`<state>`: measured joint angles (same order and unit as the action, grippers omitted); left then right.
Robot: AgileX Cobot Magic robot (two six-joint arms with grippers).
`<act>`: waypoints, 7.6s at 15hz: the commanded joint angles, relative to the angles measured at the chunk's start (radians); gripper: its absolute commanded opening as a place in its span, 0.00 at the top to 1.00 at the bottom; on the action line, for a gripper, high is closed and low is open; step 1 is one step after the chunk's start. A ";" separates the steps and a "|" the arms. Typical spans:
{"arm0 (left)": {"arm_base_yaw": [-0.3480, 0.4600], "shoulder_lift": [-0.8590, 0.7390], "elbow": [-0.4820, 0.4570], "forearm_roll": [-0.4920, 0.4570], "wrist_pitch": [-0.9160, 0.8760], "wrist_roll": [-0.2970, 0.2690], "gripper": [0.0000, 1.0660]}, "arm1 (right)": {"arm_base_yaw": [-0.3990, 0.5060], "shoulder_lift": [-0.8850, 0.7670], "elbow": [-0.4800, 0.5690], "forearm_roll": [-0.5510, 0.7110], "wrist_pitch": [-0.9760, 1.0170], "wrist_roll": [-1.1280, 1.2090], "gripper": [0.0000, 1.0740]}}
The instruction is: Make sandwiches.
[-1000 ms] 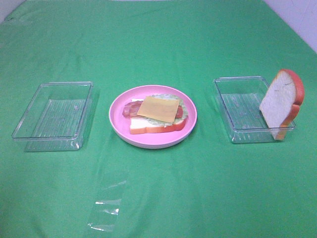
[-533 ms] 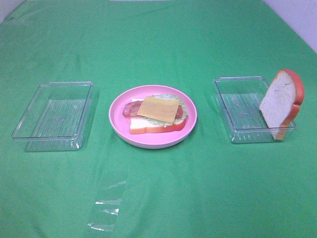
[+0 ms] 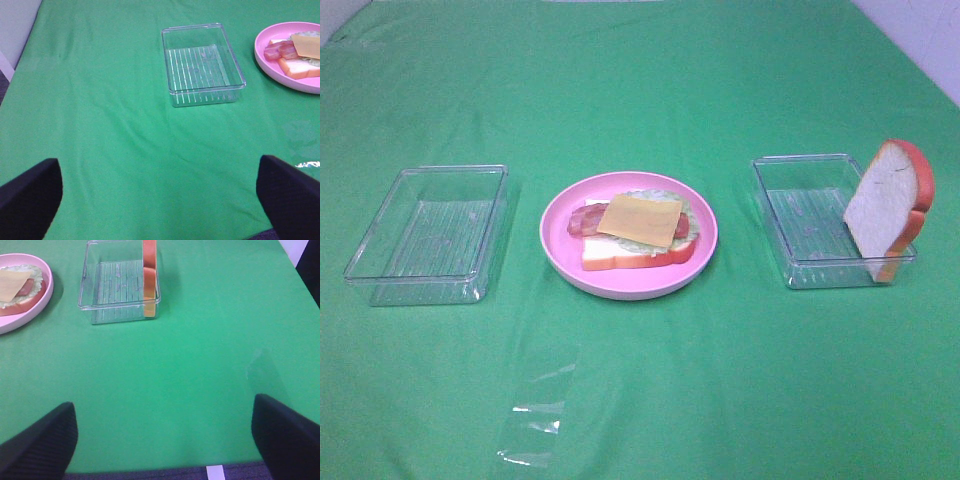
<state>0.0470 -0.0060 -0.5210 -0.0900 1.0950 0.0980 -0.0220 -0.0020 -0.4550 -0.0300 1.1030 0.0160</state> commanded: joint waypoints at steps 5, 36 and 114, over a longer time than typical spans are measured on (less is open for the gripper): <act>-0.004 -0.015 0.000 -0.024 -0.016 -0.008 0.08 | 0.001 -0.030 0.003 -0.008 -0.006 -0.009 0.17; -0.004 -0.016 0.000 -0.025 -0.017 -0.008 0.08 | -0.001 2.019 -1.145 0.088 0.035 -0.045 0.19; -0.004 -0.016 0.000 -0.005 -0.017 -0.004 0.08 | 0.257 2.030 -1.073 0.540 -0.227 -0.220 0.16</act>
<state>0.0470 -0.0060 -0.5210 -0.0950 1.0940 0.0960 0.2340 2.0050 -1.5250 0.4290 0.8810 -0.1490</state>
